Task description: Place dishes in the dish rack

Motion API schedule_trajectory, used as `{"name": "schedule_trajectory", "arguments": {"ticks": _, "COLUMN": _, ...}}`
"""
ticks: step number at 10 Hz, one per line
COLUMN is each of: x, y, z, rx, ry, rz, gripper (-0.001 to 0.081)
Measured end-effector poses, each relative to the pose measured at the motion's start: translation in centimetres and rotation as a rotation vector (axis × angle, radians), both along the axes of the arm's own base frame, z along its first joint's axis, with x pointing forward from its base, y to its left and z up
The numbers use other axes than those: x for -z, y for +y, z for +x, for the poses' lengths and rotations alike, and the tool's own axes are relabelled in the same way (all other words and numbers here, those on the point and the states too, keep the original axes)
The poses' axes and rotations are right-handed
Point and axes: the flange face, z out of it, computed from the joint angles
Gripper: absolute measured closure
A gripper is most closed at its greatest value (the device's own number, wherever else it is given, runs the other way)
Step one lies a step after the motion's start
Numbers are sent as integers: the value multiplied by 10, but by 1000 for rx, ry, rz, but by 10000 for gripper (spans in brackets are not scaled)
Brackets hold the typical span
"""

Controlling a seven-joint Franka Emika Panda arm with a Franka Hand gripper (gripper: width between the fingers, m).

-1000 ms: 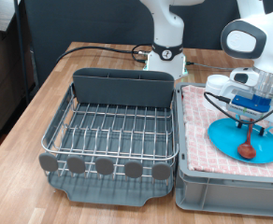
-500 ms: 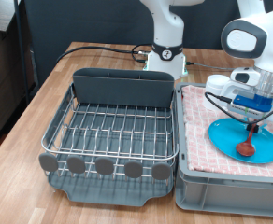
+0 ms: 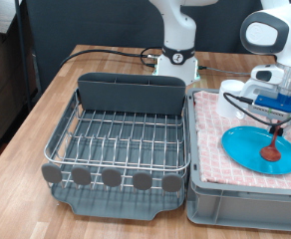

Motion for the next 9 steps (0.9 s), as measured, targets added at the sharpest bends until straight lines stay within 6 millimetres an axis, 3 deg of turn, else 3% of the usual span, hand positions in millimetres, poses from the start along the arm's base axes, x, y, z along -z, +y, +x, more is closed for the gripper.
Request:
{"name": "schedule_trajectory", "arguments": {"ticks": 4, "x": -40, "y": -4, "z": 3, "rx": 4, "ry": -40, "rz": -8, "gripper": 715}}
{"name": "schedule_trajectory", "arguments": {"ticks": 6, "x": -60, "y": -14, "z": -5, "rx": 140, "ry": -29, "rz": 25, "gripper": 715}}
{"name": "schedule_trajectory", "arguments": {"ticks": 7, "x": -67, "y": -19, "z": -14, "rx": 213, "ry": -18, "rz": 32, "gripper": 715}}
{"name": "schedule_trajectory", "arguments": {"ticks": 9, "x": -65, "y": -21, "z": -13, "rx": 215, "ry": -20, "rz": 28, "gripper": 715}}
